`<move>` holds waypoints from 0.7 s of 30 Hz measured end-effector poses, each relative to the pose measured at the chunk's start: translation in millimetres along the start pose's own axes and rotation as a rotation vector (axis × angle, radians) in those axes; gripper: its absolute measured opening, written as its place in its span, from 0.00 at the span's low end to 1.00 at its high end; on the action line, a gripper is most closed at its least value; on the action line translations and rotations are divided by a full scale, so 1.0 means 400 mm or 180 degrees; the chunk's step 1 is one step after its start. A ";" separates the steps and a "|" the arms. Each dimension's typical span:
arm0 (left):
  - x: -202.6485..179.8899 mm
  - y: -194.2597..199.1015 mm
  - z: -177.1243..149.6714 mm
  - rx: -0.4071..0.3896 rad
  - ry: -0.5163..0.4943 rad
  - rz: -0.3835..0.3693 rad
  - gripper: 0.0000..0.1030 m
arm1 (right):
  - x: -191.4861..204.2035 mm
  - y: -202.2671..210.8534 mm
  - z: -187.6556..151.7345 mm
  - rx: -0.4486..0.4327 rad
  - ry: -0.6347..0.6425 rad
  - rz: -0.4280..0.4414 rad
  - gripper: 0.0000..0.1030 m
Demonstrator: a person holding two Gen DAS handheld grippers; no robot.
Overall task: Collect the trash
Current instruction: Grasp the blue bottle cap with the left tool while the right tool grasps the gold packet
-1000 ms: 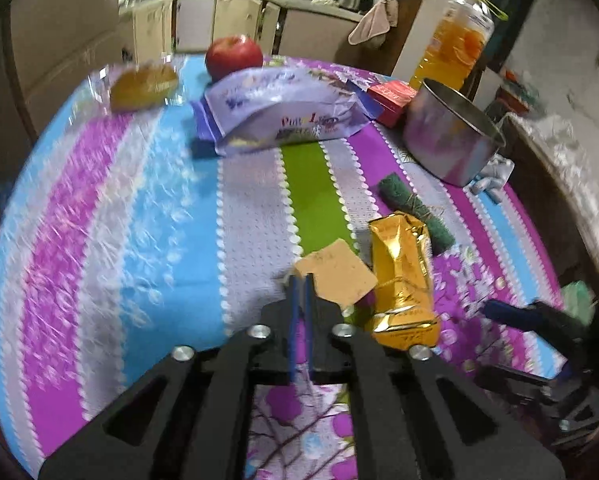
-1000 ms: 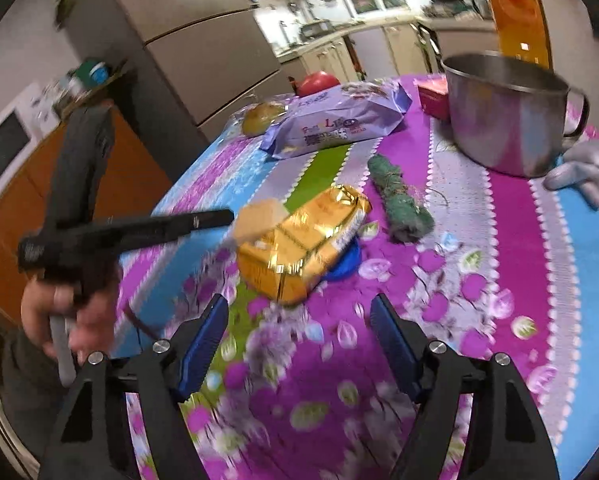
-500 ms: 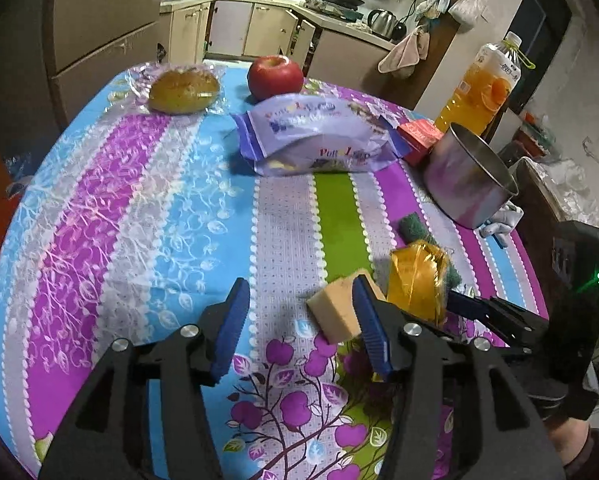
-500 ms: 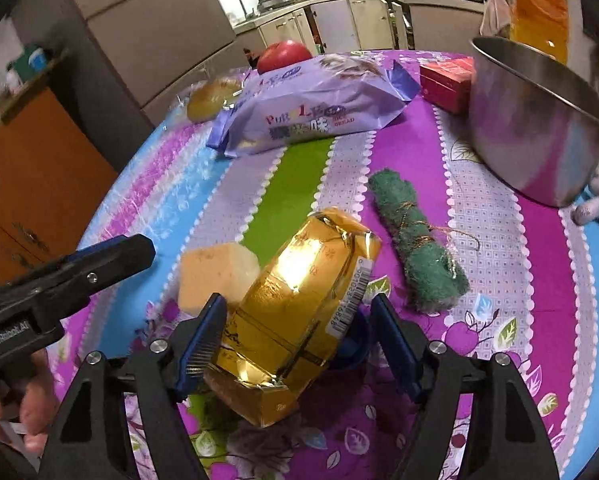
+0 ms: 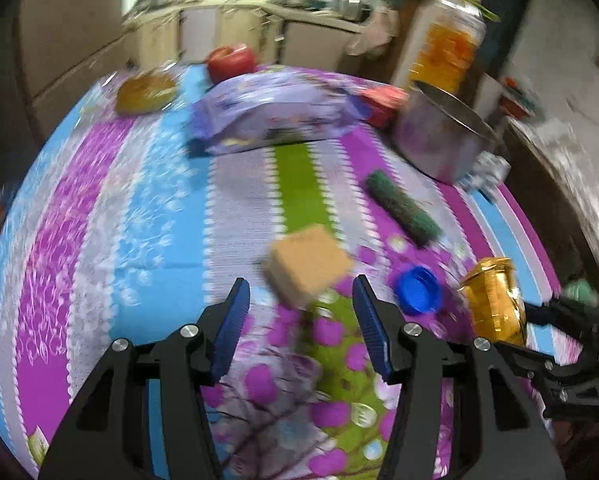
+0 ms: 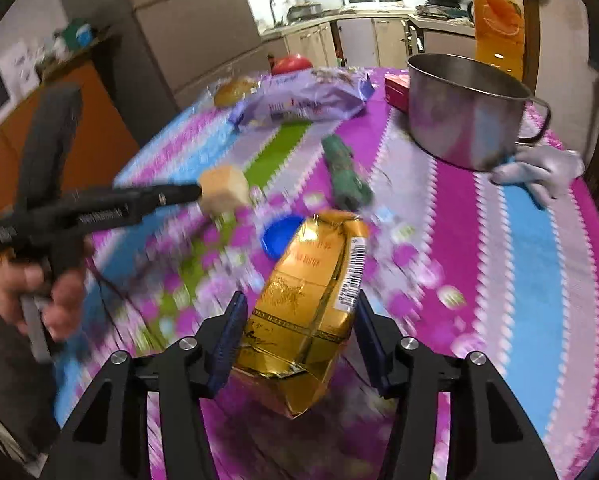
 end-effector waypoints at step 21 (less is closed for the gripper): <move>-0.214 -0.124 -0.050 0.0047 -0.0940 -0.0084 0.50 | -0.061 0.015 -0.068 -0.0080 -0.0194 -0.0035 0.35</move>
Point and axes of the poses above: each gripper's, at about its wrist camera, not at the fingertips, and y roughly against the way its jaws point, x to its left, z to its top, the point moved 6 cm from there along -y, roughly the way its jaws point
